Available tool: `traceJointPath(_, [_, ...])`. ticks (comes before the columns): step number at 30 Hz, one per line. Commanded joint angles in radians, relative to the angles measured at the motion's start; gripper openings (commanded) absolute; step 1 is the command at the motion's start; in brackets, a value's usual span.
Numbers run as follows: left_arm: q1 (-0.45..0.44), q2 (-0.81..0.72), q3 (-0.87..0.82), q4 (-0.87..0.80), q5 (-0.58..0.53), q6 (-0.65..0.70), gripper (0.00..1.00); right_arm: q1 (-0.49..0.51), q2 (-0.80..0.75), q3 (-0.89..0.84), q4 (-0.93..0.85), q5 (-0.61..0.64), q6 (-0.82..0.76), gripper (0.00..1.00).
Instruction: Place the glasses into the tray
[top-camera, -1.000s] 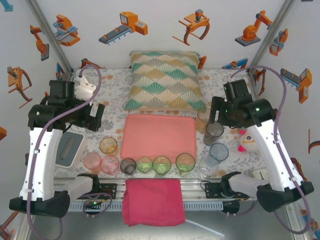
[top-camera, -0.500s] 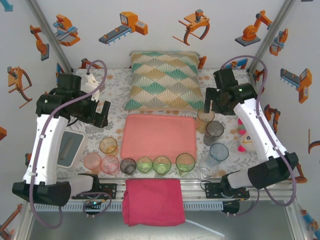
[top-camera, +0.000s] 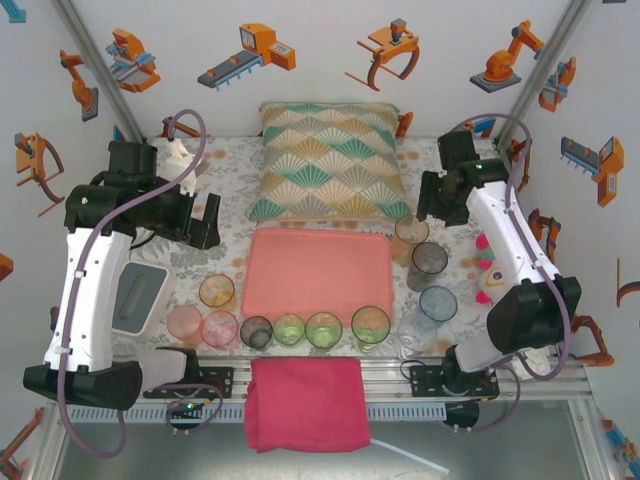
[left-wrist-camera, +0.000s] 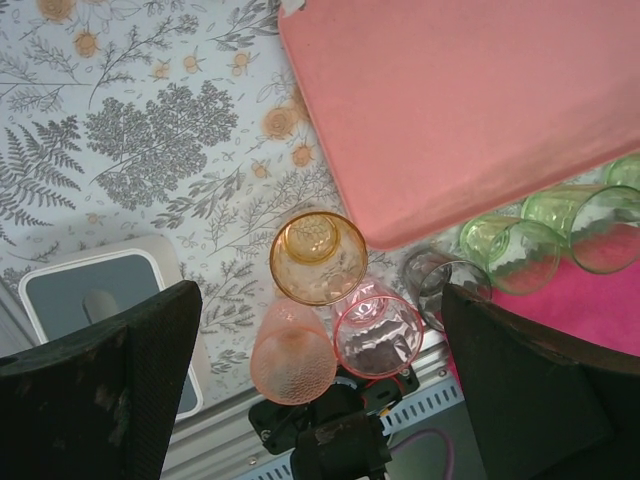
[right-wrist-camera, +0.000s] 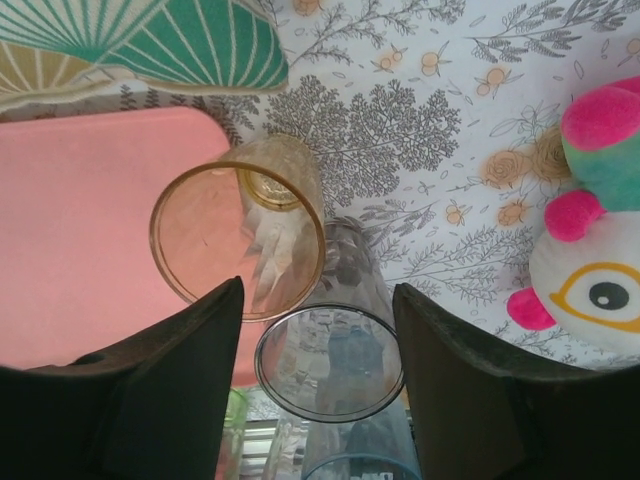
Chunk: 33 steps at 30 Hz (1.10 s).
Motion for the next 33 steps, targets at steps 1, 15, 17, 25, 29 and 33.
traceJointPath(1, [-0.007, -0.01, 0.012, -0.022, 0.052, -0.021, 0.97, -0.002, 0.002, -0.039, 0.015, -0.012, -0.028, 0.52])
traceJointPath(15, [-0.007, -0.018, -0.009, -0.009, -0.031, -0.046, 0.97, -0.001, 0.054, -0.066, 0.089, -0.023, -0.033, 0.4])
traceJointPath(17, [-0.006, -0.03, -0.016, -0.009, -0.023, -0.042, 0.97, -0.001, 0.067, -0.063, 0.09, -0.017, -0.036, 0.38])
traceJointPath(25, [-0.007, -0.028, -0.016, -0.016, -0.005, -0.041, 0.97, -0.001, 0.104, -0.051, 0.093, 0.015, -0.052, 0.33])
traceJointPath(29, [-0.006, -0.025, -0.015, -0.016, 0.003, -0.042, 0.97, -0.001, 0.106, -0.053, 0.091, 0.045, -0.061, 0.32])
traceJointPath(33, [-0.006, -0.027, -0.022, -0.016, 0.01, -0.043, 0.97, -0.001, 0.115, -0.049, 0.088, 0.056, -0.072, 0.3])
